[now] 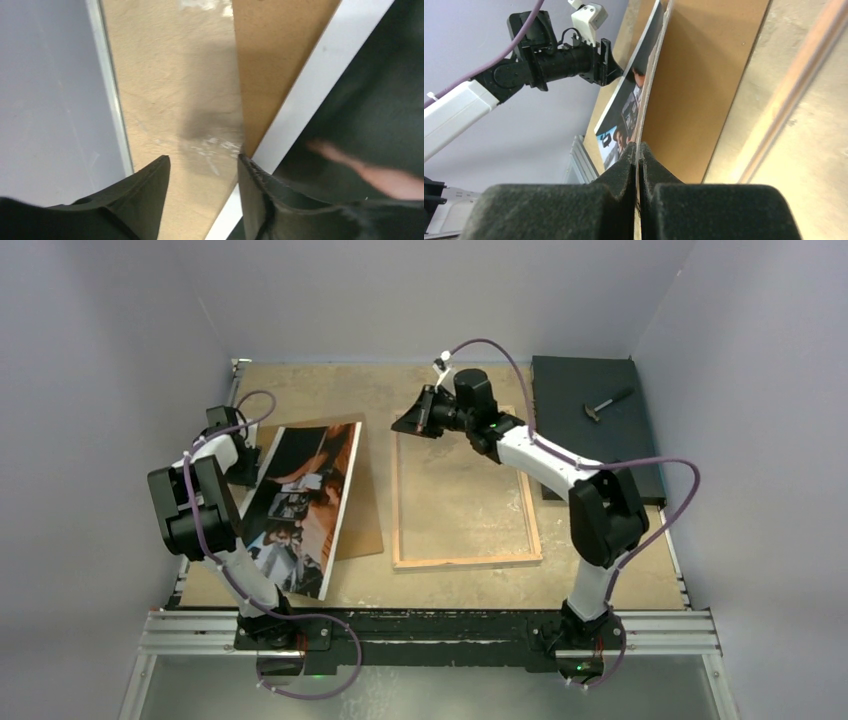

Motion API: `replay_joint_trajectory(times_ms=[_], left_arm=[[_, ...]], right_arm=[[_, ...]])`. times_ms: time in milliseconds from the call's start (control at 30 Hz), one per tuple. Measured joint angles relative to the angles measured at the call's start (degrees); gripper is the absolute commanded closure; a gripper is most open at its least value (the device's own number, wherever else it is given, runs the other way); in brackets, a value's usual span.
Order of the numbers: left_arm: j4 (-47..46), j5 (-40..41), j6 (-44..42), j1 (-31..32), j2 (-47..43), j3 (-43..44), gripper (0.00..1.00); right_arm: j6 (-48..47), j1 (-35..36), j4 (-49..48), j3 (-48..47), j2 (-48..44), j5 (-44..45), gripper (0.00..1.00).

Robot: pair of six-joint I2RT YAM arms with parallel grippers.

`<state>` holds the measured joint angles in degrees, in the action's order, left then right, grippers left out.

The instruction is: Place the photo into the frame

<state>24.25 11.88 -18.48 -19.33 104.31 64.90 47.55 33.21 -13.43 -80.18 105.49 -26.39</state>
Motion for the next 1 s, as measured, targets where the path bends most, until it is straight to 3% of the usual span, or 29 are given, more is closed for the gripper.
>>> replay_joint_trajectory(times_ms=[133,333,733,1000], left_arm=[[6.1,-3.74,1.05,2.86,-0.22,3.87,0.33],[12.85,-9.4,3.02,11.19,-3.76,10.88,0.3],[14.84,-9.9,4.44,28.92,-6.49,12.07,0.27],[10.38,-6.67,5.88,38.82,-3.32,11.85,0.26]], right_arm=[[-4.55,-2.58,7.34,-0.28,-4.72,0.35,1.0],[-10.4,-7.65,16.92,-0.87,-13.57,1.46,1.0],[-17.81,-14.93,32.06,-12.37,-16.87,3.48,1.0],[-19.82,-21.09,38.99,-10.45,-23.67,4.2,1.0]])
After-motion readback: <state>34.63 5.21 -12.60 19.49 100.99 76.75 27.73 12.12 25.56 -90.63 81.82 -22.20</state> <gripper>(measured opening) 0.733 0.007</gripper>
